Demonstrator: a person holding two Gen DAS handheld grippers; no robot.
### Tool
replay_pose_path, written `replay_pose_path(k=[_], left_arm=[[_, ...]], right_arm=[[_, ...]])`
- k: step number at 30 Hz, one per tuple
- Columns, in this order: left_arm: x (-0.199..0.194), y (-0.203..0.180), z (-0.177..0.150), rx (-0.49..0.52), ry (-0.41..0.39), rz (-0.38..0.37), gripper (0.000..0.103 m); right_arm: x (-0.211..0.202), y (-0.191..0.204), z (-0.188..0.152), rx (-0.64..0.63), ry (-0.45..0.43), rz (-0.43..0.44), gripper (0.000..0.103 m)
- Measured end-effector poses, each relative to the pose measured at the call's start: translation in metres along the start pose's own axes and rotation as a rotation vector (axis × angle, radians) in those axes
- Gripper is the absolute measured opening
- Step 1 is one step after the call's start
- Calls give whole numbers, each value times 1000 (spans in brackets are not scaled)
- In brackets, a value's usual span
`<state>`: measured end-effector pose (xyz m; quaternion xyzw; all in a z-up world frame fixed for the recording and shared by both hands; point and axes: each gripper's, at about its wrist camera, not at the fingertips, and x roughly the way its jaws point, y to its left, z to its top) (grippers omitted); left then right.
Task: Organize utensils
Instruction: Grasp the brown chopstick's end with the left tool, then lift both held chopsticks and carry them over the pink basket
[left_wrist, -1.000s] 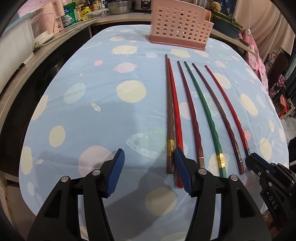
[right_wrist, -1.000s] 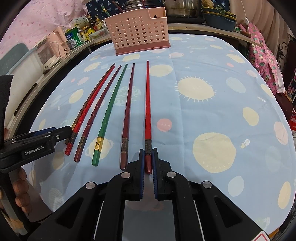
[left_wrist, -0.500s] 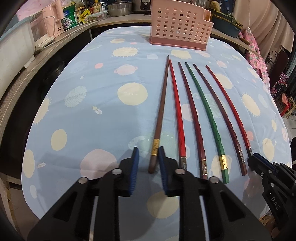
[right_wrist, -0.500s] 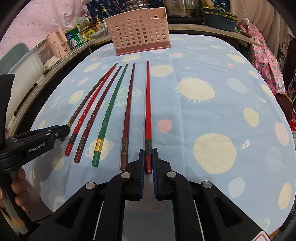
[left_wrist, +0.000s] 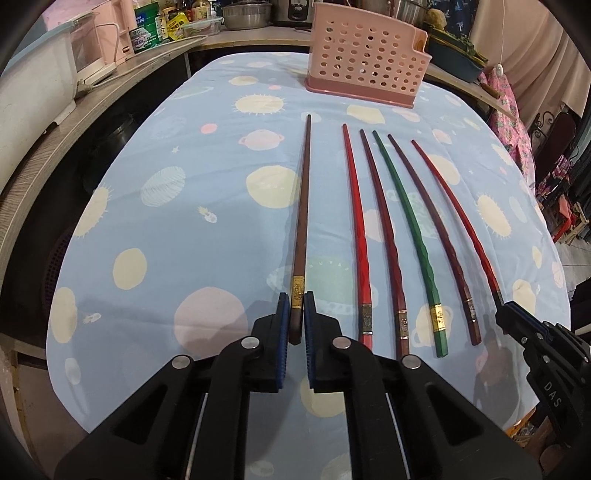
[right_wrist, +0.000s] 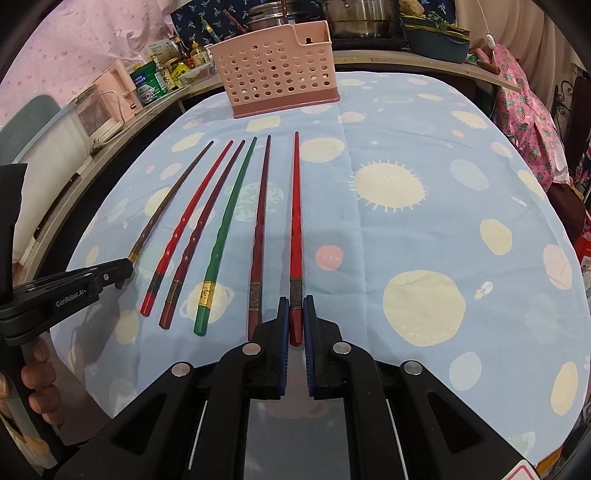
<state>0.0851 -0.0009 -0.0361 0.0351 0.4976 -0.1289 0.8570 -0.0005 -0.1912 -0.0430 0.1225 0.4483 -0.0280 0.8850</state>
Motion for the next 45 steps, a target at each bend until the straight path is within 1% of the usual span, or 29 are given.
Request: replay_pose_path(k=[7, 19, 23, 33, 36, 45], left_arm=[[-25, 7, 5, -21, -35, -21, 8], [-85, 13, 32, -46, -170, -53, 7], [-104, 13, 51, -45, -214, -70, 7], [-128, 14, 98, -54, -296, -70, 7], [-128, 14, 113, -60, -305, -65, 7], [-131, 13, 166, -77, -335, -93, 7]], right_arm=[[-23, 0, 13, 1, -57, 11, 7], [-72, -12, 54, 47, -178, 35, 7], [-88, -15, 72, 51, -228, 35, 7], [-111, -24, 121, 83, -320, 66, 7], [-114, -24, 134, 77, -344, 63, 7], [-115, -30, 177, 86, -385, 73, 7]])
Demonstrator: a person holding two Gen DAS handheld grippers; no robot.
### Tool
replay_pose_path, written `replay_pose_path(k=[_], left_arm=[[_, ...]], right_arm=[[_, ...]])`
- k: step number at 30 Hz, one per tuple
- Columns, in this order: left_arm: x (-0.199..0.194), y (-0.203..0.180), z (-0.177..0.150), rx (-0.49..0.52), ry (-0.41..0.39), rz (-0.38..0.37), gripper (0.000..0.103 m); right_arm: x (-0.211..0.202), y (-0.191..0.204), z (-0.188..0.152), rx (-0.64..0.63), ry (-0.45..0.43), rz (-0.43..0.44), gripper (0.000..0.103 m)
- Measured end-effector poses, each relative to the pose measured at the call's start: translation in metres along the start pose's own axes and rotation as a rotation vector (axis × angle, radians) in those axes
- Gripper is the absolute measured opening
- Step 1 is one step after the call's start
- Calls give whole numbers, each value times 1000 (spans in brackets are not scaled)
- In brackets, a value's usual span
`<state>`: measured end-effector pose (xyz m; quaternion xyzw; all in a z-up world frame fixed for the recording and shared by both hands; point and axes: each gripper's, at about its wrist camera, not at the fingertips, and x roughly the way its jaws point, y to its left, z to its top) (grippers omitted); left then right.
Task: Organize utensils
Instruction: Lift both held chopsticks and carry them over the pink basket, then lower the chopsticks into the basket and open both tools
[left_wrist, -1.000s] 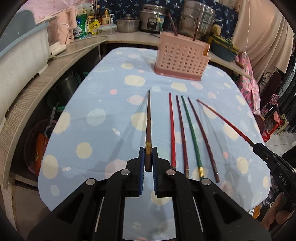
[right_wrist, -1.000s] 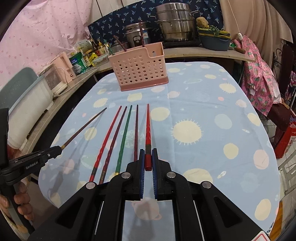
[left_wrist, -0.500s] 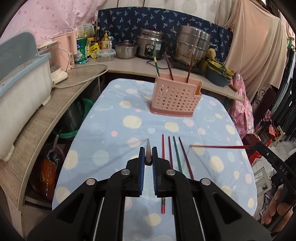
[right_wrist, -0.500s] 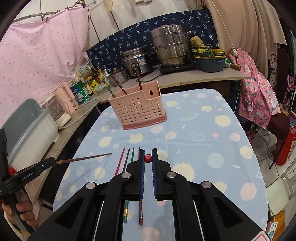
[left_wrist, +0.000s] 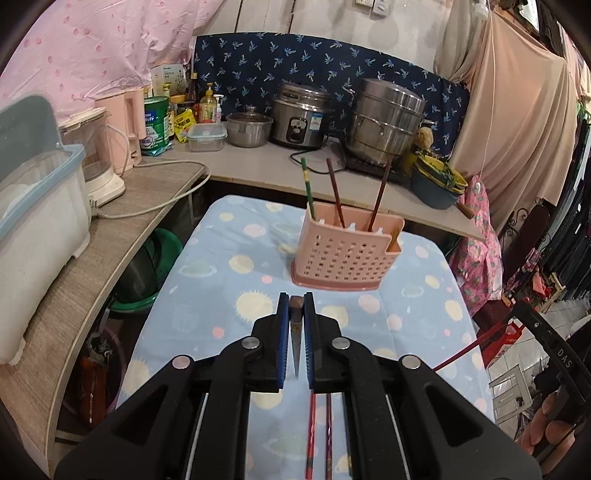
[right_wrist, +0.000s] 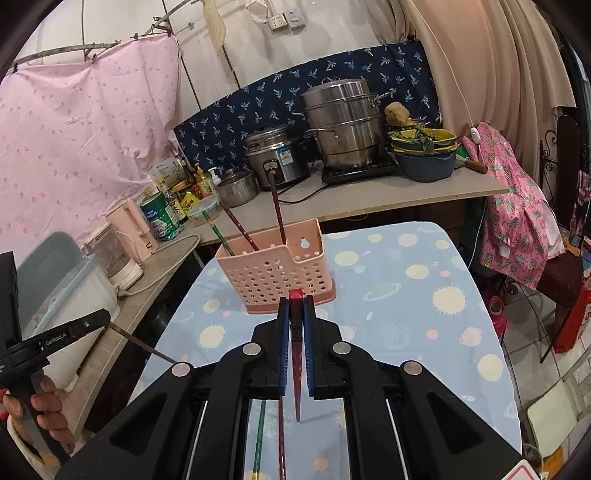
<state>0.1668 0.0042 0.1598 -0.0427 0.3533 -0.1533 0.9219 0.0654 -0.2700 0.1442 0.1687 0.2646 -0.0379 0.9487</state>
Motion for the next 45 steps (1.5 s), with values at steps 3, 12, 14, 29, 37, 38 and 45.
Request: replay_pose_path(k=[3, 12, 14, 29, 37, 38, 45], left_arm=[[1, -6, 19, 7, -29, -10, 7], [-8, -32, 98, 13, -175, -42, 7], [-10, -38, 118, 11, -213, -48, 7], [58, -46, 183, -8, -272, -7, 7], [105, -36, 166, -11, -191, -1, 7], [109, -35, 163, -13, -182, 1, 7], [121, -31, 153, -29, -155, -4, 21]], right_arm=[[3, -1, 19, 8, -28, 15, 7], [16, 6, 90, 11, -149, 44, 7], [19, 9, 109, 14, -184, 50, 7], [97, 35, 172, -23, -199, 35, 7], [148, 30, 147, -24, -96, 17, 7], [152, 29, 144, -25, -86, 15, 7], [167, 26, 133, -28, -55, 5, 8]])
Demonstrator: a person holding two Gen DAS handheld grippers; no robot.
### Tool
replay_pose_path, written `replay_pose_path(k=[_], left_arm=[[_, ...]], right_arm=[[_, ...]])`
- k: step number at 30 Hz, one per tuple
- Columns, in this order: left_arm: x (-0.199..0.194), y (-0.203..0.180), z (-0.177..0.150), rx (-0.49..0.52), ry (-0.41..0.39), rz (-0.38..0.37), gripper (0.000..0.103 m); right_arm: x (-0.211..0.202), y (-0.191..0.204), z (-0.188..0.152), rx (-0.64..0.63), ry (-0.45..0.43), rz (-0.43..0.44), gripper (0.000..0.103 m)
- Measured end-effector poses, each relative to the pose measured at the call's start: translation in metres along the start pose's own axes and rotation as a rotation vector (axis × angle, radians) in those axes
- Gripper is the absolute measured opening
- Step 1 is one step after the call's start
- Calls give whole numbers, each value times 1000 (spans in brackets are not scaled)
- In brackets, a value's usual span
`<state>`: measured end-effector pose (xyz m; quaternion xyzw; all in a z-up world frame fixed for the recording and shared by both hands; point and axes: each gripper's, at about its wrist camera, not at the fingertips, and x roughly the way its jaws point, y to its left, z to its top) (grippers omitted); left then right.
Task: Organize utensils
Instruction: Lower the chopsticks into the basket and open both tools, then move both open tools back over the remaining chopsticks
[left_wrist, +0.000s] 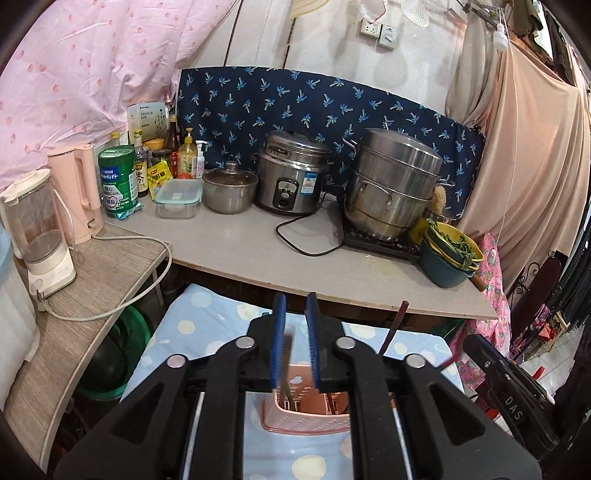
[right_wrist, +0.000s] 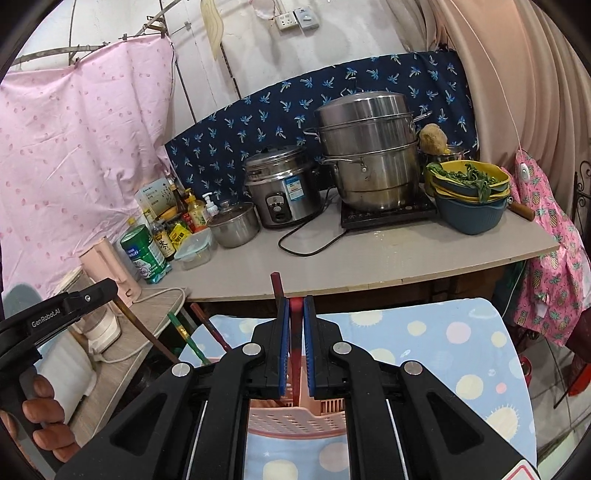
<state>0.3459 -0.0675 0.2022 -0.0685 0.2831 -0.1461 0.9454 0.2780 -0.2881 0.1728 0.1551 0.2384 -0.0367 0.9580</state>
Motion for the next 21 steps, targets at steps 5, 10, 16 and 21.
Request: replay_pose_path(k=[5, 10, 16, 21], left_arm=[[-6, 1, -6, -1, -5, 9, 37], [-16, 0, -10, 3, -2, 13, 42], [-36, -6, -21, 27, -9, 34, 45], [-56, -10, -35, 43, -7, 51, 47]], right_arm=[[-5, -2, -1, 11, -5, 1, 13], [-17, -4, -3, 17, -16, 2, 18], [-40, -1, -10, 3, -30, -5, 23], [-63, 2, -23, -10, -34, 0, 27]])
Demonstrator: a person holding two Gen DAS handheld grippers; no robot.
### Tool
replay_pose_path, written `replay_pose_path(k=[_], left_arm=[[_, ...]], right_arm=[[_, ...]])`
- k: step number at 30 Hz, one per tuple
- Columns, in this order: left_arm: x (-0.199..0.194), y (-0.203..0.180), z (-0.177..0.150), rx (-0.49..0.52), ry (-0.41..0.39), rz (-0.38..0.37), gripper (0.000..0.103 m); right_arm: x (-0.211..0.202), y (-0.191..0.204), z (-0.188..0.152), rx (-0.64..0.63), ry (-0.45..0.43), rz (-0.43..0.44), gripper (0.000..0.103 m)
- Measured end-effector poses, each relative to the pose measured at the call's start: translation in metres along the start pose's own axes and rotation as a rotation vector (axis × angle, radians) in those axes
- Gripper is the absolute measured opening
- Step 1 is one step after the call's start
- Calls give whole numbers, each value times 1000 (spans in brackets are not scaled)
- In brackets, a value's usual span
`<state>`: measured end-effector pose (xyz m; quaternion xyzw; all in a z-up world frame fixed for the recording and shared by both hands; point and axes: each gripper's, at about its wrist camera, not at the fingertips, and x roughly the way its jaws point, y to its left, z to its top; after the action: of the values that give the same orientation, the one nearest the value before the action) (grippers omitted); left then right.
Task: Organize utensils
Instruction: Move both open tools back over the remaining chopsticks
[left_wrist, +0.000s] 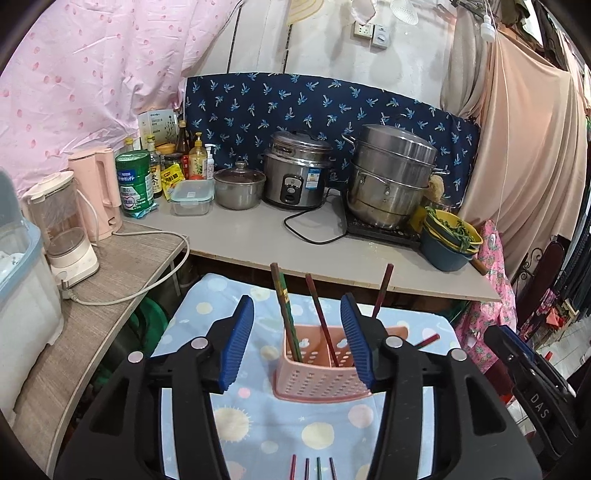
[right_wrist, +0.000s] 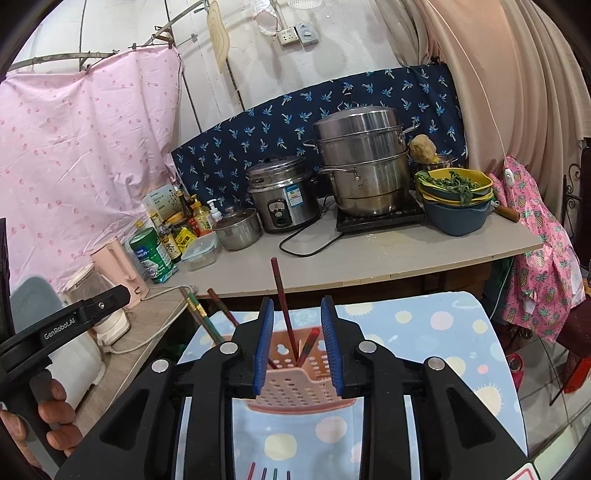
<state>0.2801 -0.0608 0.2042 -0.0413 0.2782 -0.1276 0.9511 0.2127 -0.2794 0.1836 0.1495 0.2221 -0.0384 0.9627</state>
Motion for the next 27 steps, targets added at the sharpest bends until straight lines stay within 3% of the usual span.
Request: replay_pose_path(k=[14, 27], left_arm=[[-49, 2, -64, 50, 49, 46, 52], [-67, 29, -148, 33, 167, 56, 52]], right_arm=[[-61, 10, -56, -26, 33, -1, 33], [-85, 7, -128, -38, 139, -38, 33]])
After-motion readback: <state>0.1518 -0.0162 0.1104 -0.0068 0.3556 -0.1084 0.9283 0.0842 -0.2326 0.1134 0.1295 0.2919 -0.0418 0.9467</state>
